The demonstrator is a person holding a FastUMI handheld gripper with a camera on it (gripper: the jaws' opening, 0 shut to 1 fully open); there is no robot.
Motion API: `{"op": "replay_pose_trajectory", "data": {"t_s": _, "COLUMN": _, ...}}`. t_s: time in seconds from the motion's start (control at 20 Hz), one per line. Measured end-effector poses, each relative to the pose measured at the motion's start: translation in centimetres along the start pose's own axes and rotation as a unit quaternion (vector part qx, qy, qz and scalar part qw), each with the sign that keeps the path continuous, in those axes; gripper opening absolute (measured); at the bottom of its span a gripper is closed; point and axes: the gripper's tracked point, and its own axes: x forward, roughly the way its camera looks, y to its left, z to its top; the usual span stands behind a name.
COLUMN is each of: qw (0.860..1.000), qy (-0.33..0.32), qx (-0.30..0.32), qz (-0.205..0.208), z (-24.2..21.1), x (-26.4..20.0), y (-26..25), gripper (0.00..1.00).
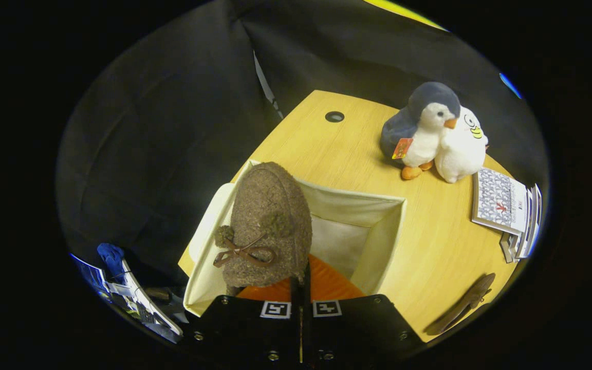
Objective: Open the storage box then place both shoes into the box .Put the left shoe in first, then the right shoe, with the right side of both shoes facing outward in a uniform manner.
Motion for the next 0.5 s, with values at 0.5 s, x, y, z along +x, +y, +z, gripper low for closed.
{"op": "replay_pose_trajectory", "data": {"t_s": 0.5, "qw": 0.995, "qy": 0.079, "qx": -0.023, "qz": -0.059, "z": -3.3, "x": 8.8, "y": -0.7, "gripper": 0.02}}
